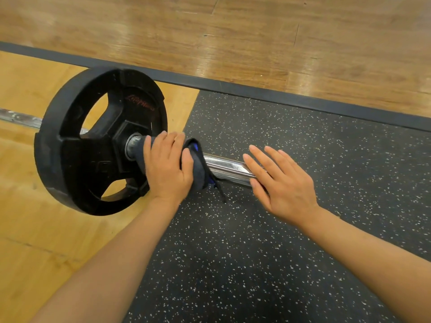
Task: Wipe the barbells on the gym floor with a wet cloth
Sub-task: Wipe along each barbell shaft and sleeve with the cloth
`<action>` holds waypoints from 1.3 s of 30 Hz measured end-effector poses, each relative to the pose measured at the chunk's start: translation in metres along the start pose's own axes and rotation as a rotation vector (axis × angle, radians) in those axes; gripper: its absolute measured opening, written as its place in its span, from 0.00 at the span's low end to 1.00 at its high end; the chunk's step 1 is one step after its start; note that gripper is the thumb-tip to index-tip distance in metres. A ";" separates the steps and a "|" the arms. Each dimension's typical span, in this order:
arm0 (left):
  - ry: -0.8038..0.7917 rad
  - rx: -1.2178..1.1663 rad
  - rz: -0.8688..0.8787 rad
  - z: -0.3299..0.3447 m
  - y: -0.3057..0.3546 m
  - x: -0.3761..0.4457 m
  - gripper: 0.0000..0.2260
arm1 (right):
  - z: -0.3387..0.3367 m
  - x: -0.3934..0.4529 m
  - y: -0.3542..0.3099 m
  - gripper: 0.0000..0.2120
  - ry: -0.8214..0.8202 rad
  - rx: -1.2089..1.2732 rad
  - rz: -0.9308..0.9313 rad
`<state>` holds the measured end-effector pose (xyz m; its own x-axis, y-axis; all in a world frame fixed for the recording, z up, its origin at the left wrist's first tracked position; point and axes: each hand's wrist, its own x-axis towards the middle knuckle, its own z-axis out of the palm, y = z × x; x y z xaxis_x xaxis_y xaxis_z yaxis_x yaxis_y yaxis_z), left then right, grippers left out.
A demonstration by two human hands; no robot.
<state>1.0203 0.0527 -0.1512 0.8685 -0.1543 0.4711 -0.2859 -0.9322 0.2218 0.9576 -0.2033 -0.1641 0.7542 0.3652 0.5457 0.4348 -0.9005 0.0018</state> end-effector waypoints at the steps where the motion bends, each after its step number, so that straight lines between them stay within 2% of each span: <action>1: 0.005 -0.025 0.042 0.003 0.012 -0.005 0.18 | 0.000 0.000 0.000 0.20 0.002 -0.002 0.000; 4: -0.017 -0.055 0.233 0.009 0.045 -0.022 0.20 | 0.000 -0.001 0.000 0.21 -0.004 0.003 0.007; 8: -0.030 0.007 0.275 0.007 0.026 -0.013 0.21 | -0.002 -0.001 0.000 0.21 -0.002 0.004 0.008; 13: -0.017 -0.001 -0.133 -0.002 0.000 0.005 0.19 | -0.001 0.000 0.000 0.21 -0.002 0.002 0.009; 15: -0.001 -0.030 -0.129 0.000 0.016 0.000 0.17 | 0.001 0.001 0.000 0.21 -0.003 0.003 0.015; 18: -0.044 -0.053 0.001 0.006 0.059 -0.018 0.19 | 0.002 0.000 0.000 0.21 -0.004 0.004 0.019; 20: -0.079 -0.054 -0.012 0.010 0.078 -0.023 0.22 | 0.002 -0.001 0.001 0.21 -0.016 0.012 0.020; 23: -0.098 0.003 -0.006 0.011 0.067 -0.023 0.26 | 0.001 -0.001 0.000 0.21 -0.030 0.019 0.020; 28: -0.086 0.096 -0.379 0.002 0.028 -0.007 0.29 | -0.001 -0.002 -0.001 0.21 -0.025 0.008 0.004; 32: -0.113 0.044 -0.597 -0.001 0.051 -0.004 0.31 | 0.001 -0.002 -0.002 0.21 -0.012 0.005 0.007; 35: -0.168 -0.020 -0.642 -0.004 0.072 -0.008 0.37 | 0.001 -0.002 -0.002 0.21 -0.018 0.004 0.010; 37: -0.196 -0.003 -0.610 -0.006 0.069 -0.009 0.40 | 0.001 -0.002 -0.002 0.21 -0.029 0.010 0.010; 39: -0.219 0.071 -0.564 -0.006 0.058 -0.004 0.39 | 0.001 -0.002 -0.002 0.21 -0.028 0.014 0.017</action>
<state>0.9980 0.0014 -0.1356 0.9437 0.3124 0.1091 0.2632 -0.9084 0.3250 0.9556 -0.2025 -0.1657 0.7751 0.3567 0.5215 0.4284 -0.9034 -0.0188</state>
